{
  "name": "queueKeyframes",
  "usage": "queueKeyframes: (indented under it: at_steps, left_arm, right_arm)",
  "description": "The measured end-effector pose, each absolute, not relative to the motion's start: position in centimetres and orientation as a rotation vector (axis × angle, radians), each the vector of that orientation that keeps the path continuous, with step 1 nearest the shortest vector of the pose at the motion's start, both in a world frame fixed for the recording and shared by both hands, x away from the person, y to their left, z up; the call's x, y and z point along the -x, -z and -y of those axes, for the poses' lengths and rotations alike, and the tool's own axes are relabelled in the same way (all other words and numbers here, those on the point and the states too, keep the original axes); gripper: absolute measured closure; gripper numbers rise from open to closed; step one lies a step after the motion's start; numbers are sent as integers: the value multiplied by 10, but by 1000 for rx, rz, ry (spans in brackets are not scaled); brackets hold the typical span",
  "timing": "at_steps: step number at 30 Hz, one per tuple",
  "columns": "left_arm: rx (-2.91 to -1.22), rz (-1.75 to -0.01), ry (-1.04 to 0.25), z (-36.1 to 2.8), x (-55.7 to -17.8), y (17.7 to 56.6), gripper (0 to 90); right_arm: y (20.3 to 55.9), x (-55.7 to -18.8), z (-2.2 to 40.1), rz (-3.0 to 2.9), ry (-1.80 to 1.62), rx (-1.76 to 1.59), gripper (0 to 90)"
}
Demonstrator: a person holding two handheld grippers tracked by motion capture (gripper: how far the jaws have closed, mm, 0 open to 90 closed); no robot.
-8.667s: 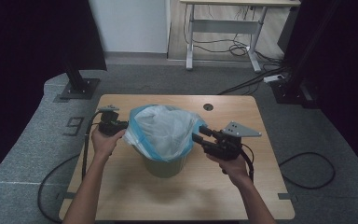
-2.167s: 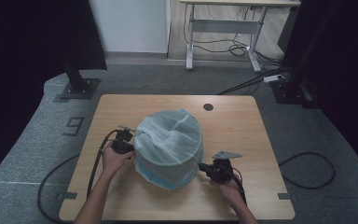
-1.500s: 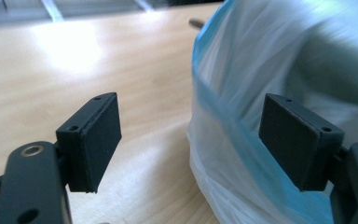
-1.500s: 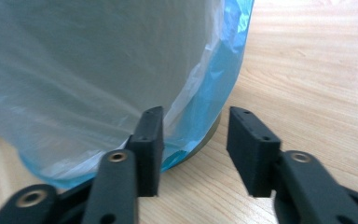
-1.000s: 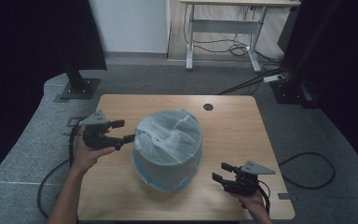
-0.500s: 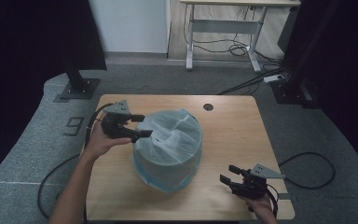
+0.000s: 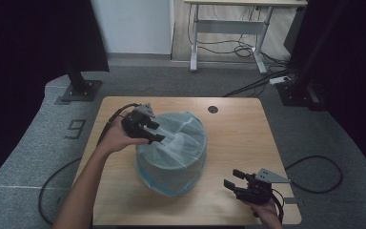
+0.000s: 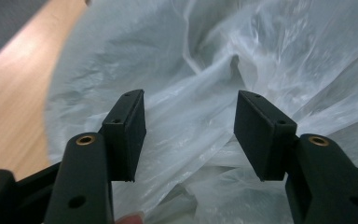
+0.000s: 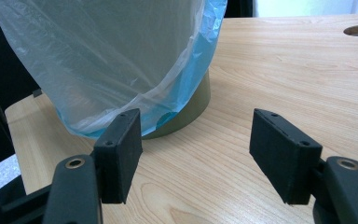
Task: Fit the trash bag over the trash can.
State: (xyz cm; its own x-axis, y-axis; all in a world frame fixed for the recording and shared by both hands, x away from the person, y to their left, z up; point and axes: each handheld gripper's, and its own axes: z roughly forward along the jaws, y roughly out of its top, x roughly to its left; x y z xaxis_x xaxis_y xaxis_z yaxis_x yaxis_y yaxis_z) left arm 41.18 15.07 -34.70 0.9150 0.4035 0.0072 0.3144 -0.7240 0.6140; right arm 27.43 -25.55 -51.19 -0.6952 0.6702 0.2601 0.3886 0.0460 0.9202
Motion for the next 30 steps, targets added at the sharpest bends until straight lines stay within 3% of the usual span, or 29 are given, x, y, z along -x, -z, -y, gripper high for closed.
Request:
queueKeyframes:
  at_steps: [9, 20, 30]
  left_arm:
    - [-2559, -515, -175, -131, -416, 359, 431]
    - [-2340, -633, -246, -147, -413, 336, 373]
    - [-2284, -754, -265, -125, -416, 330, 363]
  right_arm:
    - [513, -274, 254, -2101, -1690, -1085, 337]
    - [514, -275, 252, -2106, -1684, -1088, 338]
    - [515, -275, 251, -2113, -1682, -1091, 338]
